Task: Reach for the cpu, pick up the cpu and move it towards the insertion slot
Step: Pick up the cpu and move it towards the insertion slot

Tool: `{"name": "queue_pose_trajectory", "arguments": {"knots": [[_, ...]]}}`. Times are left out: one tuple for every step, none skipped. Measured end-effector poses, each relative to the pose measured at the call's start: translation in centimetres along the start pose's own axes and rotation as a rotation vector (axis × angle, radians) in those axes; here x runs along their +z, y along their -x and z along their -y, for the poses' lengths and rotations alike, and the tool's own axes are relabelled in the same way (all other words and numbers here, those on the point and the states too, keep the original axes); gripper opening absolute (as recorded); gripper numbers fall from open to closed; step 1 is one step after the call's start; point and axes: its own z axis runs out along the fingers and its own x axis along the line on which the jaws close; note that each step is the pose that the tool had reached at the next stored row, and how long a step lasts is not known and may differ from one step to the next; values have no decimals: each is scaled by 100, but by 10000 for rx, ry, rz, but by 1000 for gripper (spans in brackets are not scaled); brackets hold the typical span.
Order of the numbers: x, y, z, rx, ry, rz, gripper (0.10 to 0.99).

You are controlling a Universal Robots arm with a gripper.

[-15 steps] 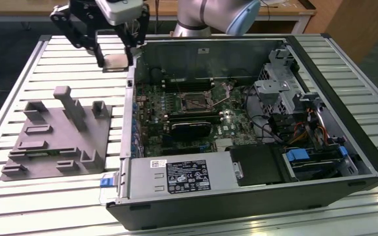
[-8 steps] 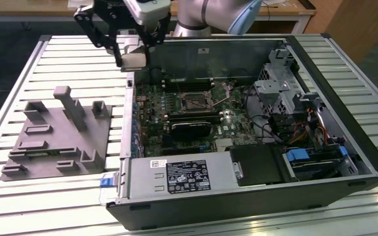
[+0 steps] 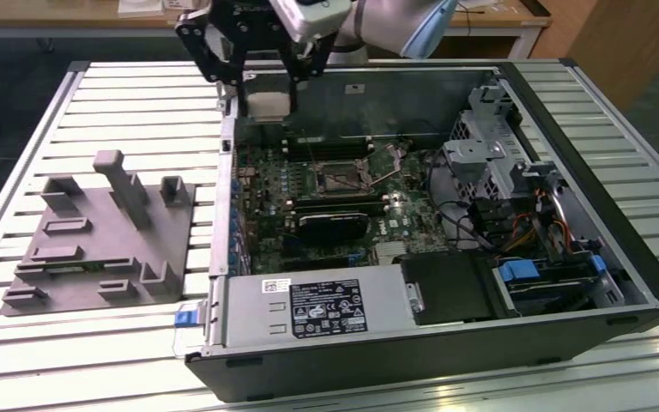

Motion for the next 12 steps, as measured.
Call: {"name": "queue_pose_trajectory", "arguments": {"knots": [[1,45,1,1,0,-1,541],[2,90,2,1,0,-2,541],[3,135,4,0,0,-3,541],[4,180,5,2,1,-4,541],[5,229,6,1,1,-5,541],[6,274,8,-1,1,-7,541],[7,319,9,1,0,-8,541],[9,364,10,1,1,-9,541],[10,409,11,0,0,-10,541],[12,453,13,1,0,-11,541],[13,498,14,2,0,-12,541],[16,544,15,0,0,-12,541]]}}
